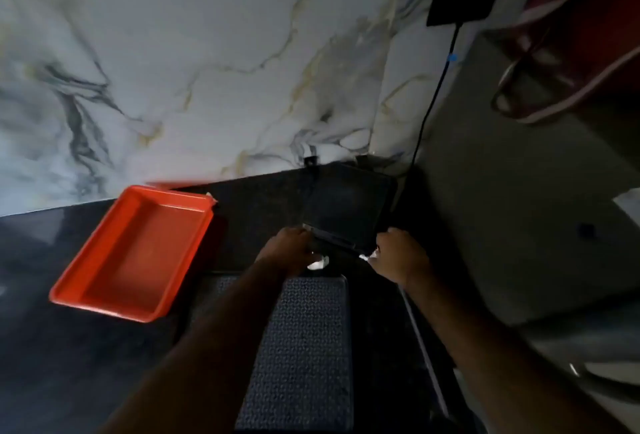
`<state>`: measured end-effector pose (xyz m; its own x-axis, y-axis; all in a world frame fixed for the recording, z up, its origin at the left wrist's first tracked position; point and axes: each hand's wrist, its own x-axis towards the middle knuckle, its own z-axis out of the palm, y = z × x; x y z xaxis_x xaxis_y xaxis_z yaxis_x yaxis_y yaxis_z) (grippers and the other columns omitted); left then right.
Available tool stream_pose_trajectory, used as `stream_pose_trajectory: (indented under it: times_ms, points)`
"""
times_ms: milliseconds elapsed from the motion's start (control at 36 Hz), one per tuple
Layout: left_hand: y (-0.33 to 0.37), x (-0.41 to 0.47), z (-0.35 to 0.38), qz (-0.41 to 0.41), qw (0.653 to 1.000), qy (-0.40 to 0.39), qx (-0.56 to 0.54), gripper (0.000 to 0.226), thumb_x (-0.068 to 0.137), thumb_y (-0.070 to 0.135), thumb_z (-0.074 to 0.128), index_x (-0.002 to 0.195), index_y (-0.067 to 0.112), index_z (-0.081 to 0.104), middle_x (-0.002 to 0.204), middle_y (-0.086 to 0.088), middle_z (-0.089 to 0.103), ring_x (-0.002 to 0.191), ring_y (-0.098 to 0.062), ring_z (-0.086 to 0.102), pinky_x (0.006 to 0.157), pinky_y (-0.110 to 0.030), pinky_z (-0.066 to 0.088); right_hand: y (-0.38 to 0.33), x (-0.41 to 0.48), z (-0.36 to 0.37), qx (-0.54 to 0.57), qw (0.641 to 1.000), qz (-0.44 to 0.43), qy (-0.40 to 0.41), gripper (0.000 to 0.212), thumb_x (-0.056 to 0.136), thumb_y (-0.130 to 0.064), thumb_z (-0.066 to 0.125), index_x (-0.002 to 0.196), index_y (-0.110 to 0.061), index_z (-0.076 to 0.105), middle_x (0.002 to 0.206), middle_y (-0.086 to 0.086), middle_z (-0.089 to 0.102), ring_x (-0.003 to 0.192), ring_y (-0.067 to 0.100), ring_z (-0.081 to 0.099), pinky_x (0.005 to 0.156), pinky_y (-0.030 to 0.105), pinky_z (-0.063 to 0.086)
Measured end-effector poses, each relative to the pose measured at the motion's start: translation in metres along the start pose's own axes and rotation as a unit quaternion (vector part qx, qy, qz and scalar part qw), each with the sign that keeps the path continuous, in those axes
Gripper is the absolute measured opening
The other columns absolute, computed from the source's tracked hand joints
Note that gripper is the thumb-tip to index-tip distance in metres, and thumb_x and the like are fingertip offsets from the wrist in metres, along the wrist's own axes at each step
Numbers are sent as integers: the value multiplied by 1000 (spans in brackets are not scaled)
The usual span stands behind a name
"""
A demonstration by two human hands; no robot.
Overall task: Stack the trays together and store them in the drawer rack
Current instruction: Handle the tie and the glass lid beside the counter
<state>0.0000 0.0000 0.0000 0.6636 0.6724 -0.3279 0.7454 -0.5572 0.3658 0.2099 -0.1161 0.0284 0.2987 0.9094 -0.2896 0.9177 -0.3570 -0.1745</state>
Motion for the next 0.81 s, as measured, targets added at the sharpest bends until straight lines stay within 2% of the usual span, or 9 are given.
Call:
stream_pose_trajectory:
  times_ms: [56,139,222,333,444,556,694,806]
  points:
    - [4,7,13,-4,1000,3,-18,41,85,51,61,116,26,72,127,0,65,118,-21,60,101,-35,49,3,7,11,-1,999,12,-30,35,84,-34,69,107,-8,69,116,14,67,108,33,66,89,38,57]
    - [11,8,28,-25,999,12,-46,38,88,38,64,121,21,70,133,-4,62,122,-24,58,102,-33,47,4,10,29,2,999,19,-41,33,87,-31,71,110,-8,69,116,14,69,108,32,67,90,38,56]
    - [12,15,40,-28,998,23,-54,32,89,28,64,119,18,70,135,-6,59,120,-25,58,101,-36,49,5,13,47,-5,1000,13,-18,31,88,-30,70,111,-9,69,116,12,67,109,31,67,91,38,55]
    - [13,22,46,-42,998,22,-41,26,95,24,56,114,13,69,128,-10,60,112,-28,61,97,-41,52,8,14,62,-13,1000,6,12,15,92,-18,62,103,-11,70,111,10,67,103,29,67,87,38,53]
    - [-1,25,35,-29,999,-12,-19,22,92,23,59,111,19,69,123,-8,64,109,-25,64,95,-39,54,9,13,66,-1,1000,-5,19,21,93,-9,53,103,-12,72,107,9,69,101,29,69,87,37,56]
    - [-44,22,-7,-42,998,39,-37,22,90,23,63,111,20,69,117,-8,66,104,-23,65,89,-34,53,1,12,65,11,999,-27,19,14,90,-19,58,96,-17,71,100,3,69,93,22,70,79,35,58]
    - [-117,35,-90,-131,978,157,-41,25,87,13,66,109,6,73,112,-19,71,106,-33,66,90,-33,48,-15,19,59,55,995,-77,13,11,87,-22,67,96,-23,73,101,-5,71,89,13,70,74,23,54]
    - [-171,47,-139,-201,970,134,-9,33,86,13,70,117,3,70,120,-19,70,115,-32,64,97,-31,43,-34,27,59,67,992,-103,18,16,89,-22,66,102,-26,74,104,-8,72,93,10,70,72,16,46]
